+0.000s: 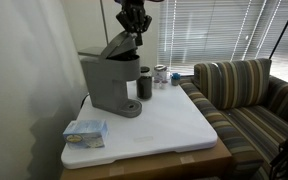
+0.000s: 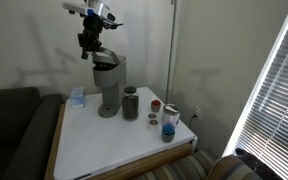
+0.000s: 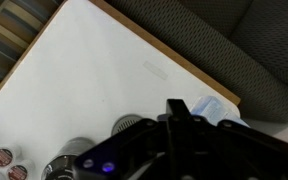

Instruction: Close the coffeemaker

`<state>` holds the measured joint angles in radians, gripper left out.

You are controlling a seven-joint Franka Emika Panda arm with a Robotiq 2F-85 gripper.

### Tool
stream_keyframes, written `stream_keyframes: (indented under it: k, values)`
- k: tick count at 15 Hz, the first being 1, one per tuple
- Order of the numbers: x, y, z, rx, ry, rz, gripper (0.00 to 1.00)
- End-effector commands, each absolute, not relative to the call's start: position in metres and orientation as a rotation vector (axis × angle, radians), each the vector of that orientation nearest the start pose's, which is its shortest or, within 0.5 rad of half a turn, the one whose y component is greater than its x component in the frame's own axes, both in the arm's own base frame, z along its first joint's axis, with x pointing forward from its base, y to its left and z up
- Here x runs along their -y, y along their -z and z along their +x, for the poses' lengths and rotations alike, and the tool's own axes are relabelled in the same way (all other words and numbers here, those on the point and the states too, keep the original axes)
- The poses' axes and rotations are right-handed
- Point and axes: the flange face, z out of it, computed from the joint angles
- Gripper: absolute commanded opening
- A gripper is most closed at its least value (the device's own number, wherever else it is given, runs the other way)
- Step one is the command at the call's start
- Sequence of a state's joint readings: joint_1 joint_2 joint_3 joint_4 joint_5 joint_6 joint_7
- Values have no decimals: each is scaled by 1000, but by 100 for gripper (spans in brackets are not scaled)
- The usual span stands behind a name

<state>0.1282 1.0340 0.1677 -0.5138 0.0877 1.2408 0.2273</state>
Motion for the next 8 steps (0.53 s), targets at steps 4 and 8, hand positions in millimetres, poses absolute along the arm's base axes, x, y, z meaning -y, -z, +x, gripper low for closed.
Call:
stream_keyframes:
  k: [4,8]
  values:
    - [-184,-446,726,276,-283,-2922,0]
    - [-180,-464,753,134,44,-2982,0]
